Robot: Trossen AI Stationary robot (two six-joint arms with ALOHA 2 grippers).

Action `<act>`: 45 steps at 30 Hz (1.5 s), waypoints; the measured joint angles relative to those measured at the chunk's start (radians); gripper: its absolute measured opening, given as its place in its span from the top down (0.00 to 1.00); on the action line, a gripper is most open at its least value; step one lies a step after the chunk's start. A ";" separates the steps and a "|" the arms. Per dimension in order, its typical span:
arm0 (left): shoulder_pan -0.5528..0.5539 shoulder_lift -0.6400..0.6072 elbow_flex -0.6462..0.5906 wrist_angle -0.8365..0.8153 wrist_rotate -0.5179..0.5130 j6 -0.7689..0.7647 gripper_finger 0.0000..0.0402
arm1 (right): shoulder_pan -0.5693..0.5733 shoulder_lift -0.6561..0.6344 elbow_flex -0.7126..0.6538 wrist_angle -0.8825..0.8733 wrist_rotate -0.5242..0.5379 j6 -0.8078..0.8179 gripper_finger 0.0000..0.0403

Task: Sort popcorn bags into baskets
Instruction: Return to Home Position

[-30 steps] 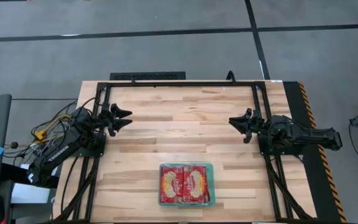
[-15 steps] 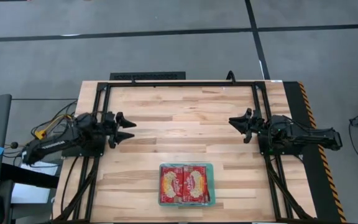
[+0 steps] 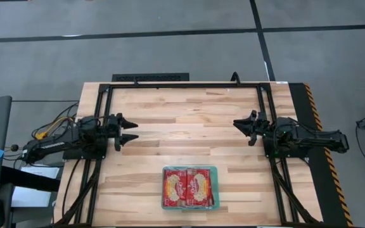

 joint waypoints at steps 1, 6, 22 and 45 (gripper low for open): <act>0.000 0.000 -0.005 0.014 -0.007 0.011 0.24 | 0.000 0.000 0.000 0.000 0.000 0.000 0.73; -0.003 0.002 -0.048 0.153 -0.061 -0.012 0.24 | 0.000 0.000 0.000 0.000 0.003 0.000 0.73; -0.017 0.006 -0.045 0.130 -0.060 -0.068 0.24 | 0.000 0.000 0.000 0.000 0.007 0.000 0.73; -0.017 0.011 -0.037 0.100 -0.072 -0.071 0.24 | 0.000 0.000 0.000 0.000 0.008 0.000 0.73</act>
